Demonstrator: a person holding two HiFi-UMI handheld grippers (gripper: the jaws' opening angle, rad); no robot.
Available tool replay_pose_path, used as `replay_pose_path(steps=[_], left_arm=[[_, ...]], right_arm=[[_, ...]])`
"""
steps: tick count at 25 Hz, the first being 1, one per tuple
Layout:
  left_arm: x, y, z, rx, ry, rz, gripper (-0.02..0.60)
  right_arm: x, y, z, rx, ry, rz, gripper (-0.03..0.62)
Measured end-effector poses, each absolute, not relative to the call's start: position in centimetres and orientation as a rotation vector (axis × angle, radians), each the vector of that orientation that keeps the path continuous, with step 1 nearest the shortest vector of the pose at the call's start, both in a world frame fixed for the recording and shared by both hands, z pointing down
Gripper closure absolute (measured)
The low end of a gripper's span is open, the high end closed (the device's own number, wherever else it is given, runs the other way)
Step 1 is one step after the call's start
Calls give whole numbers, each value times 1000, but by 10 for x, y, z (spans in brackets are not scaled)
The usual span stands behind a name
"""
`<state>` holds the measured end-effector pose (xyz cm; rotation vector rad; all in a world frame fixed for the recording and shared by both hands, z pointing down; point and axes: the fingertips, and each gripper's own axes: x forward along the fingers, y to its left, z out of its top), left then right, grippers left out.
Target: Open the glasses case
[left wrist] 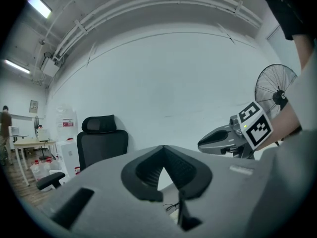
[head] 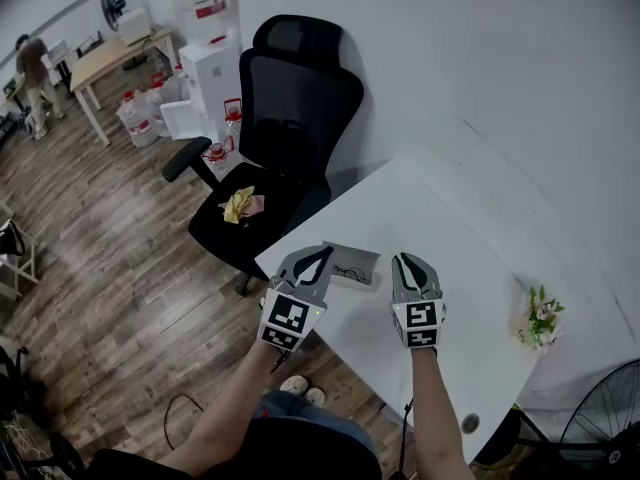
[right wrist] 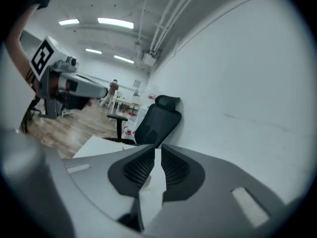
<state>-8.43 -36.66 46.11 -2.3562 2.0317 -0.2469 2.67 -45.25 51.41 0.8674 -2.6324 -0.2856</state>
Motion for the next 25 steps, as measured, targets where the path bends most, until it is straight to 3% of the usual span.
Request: replay_pose_path(steps=[13,25], left_arm=[[-27,-365,442,-2457,1846,-181,574],[1,-362,436,-2503,1777,-144,574]], right_arm=[[151,-401,450,1555,-2724,-56,585],[222,-365,449,1809,-2617,-16,588]])
